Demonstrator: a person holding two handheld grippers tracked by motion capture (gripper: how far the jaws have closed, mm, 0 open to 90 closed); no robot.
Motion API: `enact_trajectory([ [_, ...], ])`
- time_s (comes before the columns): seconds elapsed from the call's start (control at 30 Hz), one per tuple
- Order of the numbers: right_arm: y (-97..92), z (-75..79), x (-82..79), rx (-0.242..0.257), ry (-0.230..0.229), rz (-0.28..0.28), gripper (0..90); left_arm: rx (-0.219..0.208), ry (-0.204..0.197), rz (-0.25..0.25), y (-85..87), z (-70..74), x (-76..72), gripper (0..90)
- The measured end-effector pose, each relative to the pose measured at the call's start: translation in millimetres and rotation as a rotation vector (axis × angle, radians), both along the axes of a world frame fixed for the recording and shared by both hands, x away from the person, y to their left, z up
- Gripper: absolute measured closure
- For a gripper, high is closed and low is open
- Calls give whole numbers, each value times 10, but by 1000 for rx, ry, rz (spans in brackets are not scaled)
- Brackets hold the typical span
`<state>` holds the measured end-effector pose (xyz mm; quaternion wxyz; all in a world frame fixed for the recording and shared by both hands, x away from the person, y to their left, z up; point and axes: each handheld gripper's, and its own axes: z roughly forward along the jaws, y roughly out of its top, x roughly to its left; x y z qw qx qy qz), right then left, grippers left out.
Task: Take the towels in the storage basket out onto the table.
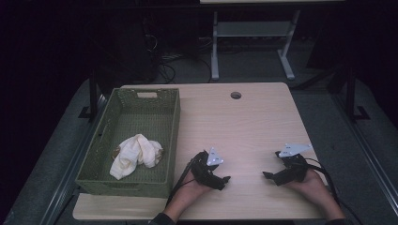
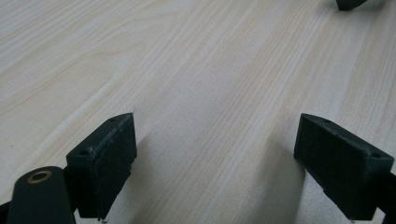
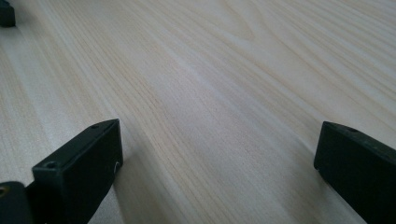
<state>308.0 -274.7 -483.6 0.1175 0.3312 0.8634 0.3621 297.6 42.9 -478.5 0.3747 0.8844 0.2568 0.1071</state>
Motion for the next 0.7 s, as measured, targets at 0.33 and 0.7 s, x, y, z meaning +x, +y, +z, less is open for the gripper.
enact_trajectory([
  [0.33,1,1,7,0,0,6,8,22,14,10,12,27,25,131],
  [0.7,-1,-1,25,0,-1,23,8,24,-2,86,186,113,16,132],
])
